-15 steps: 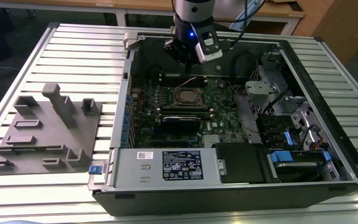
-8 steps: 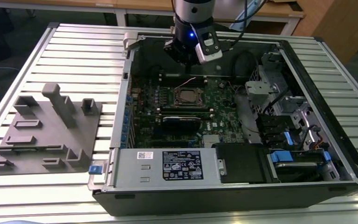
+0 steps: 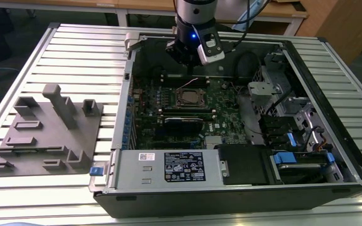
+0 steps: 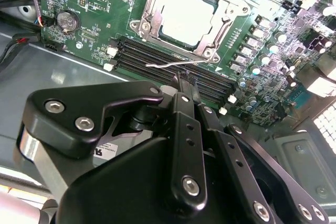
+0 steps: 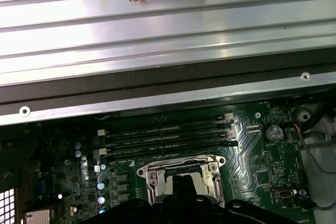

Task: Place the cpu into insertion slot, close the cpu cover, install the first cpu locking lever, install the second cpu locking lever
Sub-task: 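Install the first cpu locking lever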

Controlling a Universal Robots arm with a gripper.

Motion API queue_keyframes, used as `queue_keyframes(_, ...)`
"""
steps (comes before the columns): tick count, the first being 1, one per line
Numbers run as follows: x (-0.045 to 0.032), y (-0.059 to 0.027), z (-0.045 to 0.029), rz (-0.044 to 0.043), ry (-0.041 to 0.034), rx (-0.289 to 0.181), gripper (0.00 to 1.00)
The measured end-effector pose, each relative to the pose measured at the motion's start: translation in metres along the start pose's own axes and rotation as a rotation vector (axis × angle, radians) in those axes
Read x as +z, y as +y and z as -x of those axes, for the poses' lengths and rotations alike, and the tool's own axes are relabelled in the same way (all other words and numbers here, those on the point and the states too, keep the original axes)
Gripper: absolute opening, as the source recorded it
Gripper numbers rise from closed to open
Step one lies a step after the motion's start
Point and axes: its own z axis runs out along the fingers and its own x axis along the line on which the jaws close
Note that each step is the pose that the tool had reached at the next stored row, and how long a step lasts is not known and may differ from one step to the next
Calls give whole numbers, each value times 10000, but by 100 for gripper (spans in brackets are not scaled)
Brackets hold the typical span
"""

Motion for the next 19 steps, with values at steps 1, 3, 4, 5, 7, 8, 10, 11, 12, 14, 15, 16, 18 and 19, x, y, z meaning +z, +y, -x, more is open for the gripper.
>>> queue_keyframes(1,5,-1,0,5,-2,0,10)
queue_keyframes(3,17,-3,-1,0,0,0,10)
queue_keyframes(4,26,-4,-1,1,0,0,10)
queue_keyframes(5,32,-6,-1,1,0,-1,10)
queue_keyframes(7,41,-7,-2,-1,0,0,10)
queue_keyframes(8,42,-7,-2,-3,2,0,10)
queue_keyframes(10,44,-7,-2,0,0,0,10)
queue_keyframes(11,44,-8,-2,-1,0,0,10)
queue_keyframes(12,45,-8,-2,0,0,0,10)
queue_keyframes(14,45,-8,-2,0,0,0,10)
queue_keyframes(15,45,-8,-2,0,0,-1,10)
queue_keyframes(16,45,-8,-2,-1,1,0,10)
queue_keyframes(18,51,-8,-2,6,-2,0,10)
queue_keyframes(19,57,-9,-2,9,-2,0,10)
